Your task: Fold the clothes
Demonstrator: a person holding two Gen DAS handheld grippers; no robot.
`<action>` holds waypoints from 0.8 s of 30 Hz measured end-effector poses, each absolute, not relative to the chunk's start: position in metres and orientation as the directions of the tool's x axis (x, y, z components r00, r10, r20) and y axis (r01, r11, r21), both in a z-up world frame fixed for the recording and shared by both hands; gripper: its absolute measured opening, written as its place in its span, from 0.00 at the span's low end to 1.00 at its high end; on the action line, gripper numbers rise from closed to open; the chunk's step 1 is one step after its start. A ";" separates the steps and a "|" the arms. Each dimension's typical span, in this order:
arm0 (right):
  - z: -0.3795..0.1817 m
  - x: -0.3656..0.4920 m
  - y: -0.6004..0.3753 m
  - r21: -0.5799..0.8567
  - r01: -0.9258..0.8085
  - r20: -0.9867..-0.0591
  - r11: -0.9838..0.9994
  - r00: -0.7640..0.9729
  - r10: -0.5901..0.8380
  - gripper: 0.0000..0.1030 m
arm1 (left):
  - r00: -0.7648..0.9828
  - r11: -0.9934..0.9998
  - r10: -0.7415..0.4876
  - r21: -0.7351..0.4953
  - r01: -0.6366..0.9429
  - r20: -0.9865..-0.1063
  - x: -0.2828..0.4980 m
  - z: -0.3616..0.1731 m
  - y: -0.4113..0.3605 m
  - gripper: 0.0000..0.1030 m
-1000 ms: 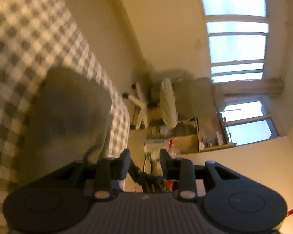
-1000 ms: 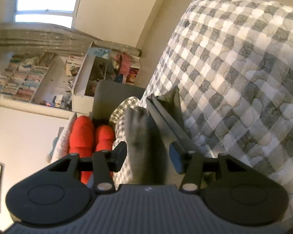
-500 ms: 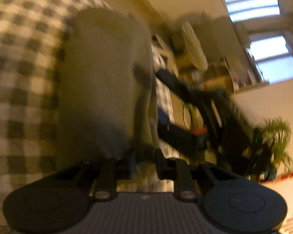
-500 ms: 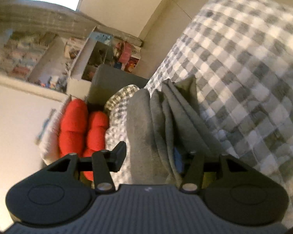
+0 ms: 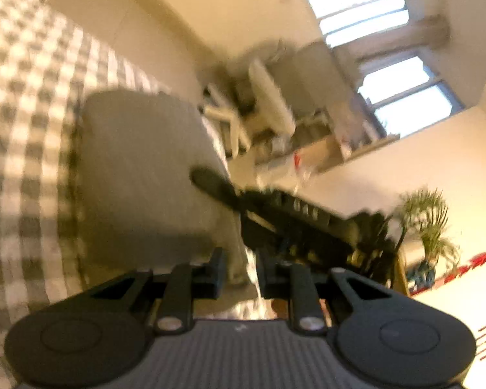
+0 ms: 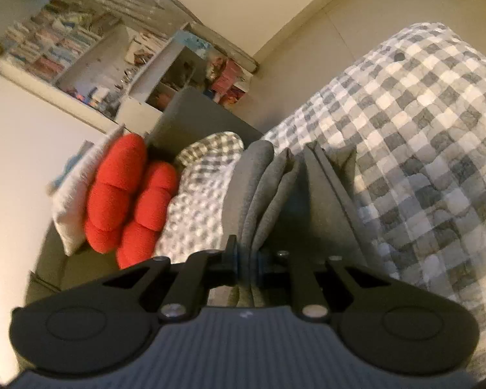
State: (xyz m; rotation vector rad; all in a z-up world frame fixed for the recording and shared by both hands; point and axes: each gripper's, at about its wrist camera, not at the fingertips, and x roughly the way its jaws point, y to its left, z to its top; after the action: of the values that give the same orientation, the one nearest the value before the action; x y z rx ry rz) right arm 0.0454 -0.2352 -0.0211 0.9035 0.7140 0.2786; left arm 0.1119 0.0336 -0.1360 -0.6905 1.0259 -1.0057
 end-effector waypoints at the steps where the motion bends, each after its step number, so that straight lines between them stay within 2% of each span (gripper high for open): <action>1: -0.020 0.045 -0.238 0.807 0.061 -0.430 0.587 0.743 0.514 0.13 | 0.191 0.398 -0.916 -0.851 0.343 -0.352 0.113 -0.136 0.038 0.19; 6: -0.021 0.043 -0.258 0.859 0.075 -0.376 0.506 0.763 0.525 0.13 | 0.221 0.425 -0.903 -0.845 0.326 -0.369 0.113 -0.146 0.043 0.19; 9: -0.028 0.042 -0.268 0.853 0.102 -0.399 0.512 0.760 0.513 0.14 | 0.196 0.449 -0.893 -0.830 0.331 -0.405 0.117 -0.153 0.033 0.19; 11: -0.035 0.042 -0.271 0.829 0.134 -0.443 0.543 0.751 0.490 0.18 | 0.176 0.472 -0.882 -0.812 0.345 -0.437 0.117 -0.154 0.026 0.19; 13: -0.037 0.040 -0.271 0.801 0.162 -0.481 0.576 0.746 0.460 0.19 | 0.162 0.486 -0.873 -0.796 0.361 -0.459 0.115 -0.156 0.016 0.19; 15: -0.030 0.037 -0.271 0.785 0.152 -0.486 0.601 0.752 0.445 0.20 | 0.154 0.478 -0.876 -0.787 0.390 -0.456 0.113 -0.155 0.006 0.19; 19: -0.007 0.027 -0.263 0.685 0.104 -0.487 0.721 0.802 0.346 0.28 | 0.134 0.471 -0.876 -0.758 0.452 -0.464 0.107 -0.160 -0.011 0.19; 21: 0.002 0.024 -0.257 0.640 0.069 -0.470 0.765 0.823 0.319 0.28 | 0.115 0.475 -0.869 -0.744 0.471 -0.482 0.104 -0.165 -0.023 0.19; 24: 0.006 0.025 -0.242 0.602 -0.024 -0.435 0.798 0.829 0.353 0.28 | 0.064 0.475 -0.852 -0.715 0.512 -0.520 0.100 -0.173 -0.036 0.19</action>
State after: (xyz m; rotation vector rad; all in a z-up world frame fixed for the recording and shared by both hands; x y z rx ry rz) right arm 0.0252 -0.2424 0.0063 0.6199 0.5652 0.2138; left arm 0.0997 -0.0359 -0.1727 -0.3881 1.0790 -1.0692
